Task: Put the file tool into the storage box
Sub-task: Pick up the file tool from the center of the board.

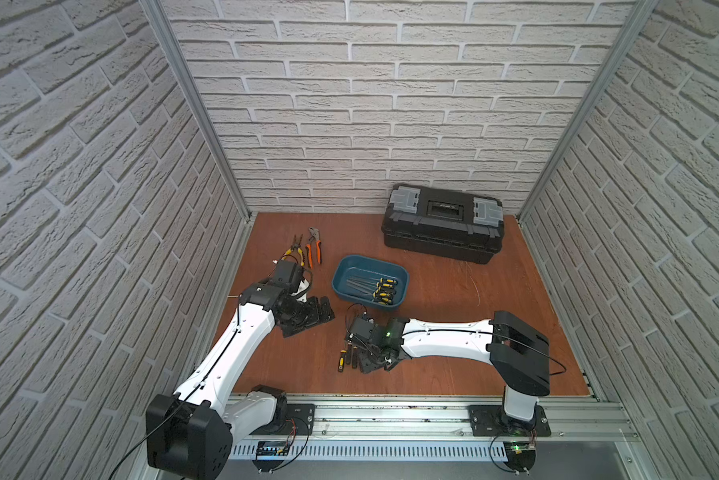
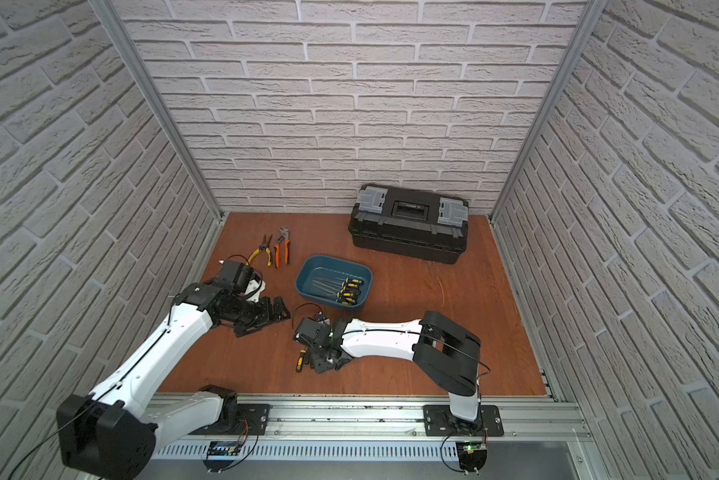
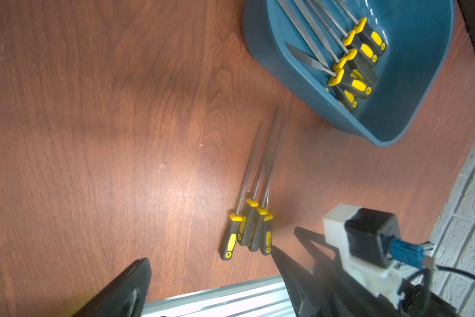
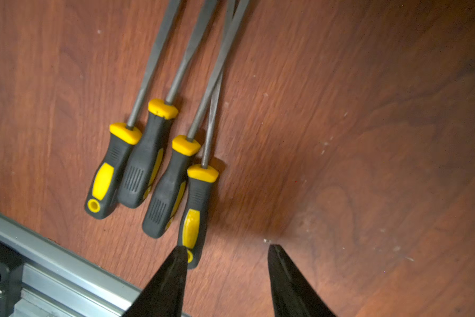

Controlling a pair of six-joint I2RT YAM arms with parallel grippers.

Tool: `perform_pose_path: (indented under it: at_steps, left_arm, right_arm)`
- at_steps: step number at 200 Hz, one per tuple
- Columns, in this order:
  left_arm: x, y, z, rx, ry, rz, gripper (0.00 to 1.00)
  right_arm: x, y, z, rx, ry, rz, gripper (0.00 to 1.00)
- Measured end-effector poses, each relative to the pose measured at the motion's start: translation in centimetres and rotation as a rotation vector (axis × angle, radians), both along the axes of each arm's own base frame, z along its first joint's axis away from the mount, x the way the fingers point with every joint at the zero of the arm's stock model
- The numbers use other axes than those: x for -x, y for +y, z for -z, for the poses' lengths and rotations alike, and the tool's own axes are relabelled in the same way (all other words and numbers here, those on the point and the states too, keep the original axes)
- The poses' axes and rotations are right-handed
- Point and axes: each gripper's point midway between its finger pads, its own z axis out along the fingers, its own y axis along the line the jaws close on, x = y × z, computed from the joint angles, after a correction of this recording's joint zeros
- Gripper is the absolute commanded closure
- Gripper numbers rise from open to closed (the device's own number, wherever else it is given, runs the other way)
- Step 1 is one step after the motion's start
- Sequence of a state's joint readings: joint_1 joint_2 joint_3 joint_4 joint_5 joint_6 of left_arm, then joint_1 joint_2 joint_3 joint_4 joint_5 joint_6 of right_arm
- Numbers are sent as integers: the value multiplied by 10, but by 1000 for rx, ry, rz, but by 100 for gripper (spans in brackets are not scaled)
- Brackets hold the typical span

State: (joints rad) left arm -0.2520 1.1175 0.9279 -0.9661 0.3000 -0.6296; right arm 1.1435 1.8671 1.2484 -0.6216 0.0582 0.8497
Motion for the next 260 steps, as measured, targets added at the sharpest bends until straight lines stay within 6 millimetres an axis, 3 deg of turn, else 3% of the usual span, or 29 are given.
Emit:
perform_pose_path:
  at_steps: [36,69,125,174,238,260]
  left_arm:
    - [0,0,-1,-1,-1,0,2]
    - [0,1,0,-5,0,-2,2]
    - [-2,0,-5,-2,-11,-2,2]
    - [-3,0,-5,-3,-12,-2,2]
    - [-6,0,-7,-4,-15,0,2]
    - [-5,1,-7,-11,-11,2,2]
  right_arm:
    - [-4,13,-2,-12,-2,-7,49]
    - [-4,8,5,27,5,-9,52]
    - [-5,-14,8,123,-15,16,55]
    - [4,-48,17,180,-21,34,52]
    - [-6,-20,3,119,-51,-75,51]
    - [-10,-13,6,118,-53,-96,52]
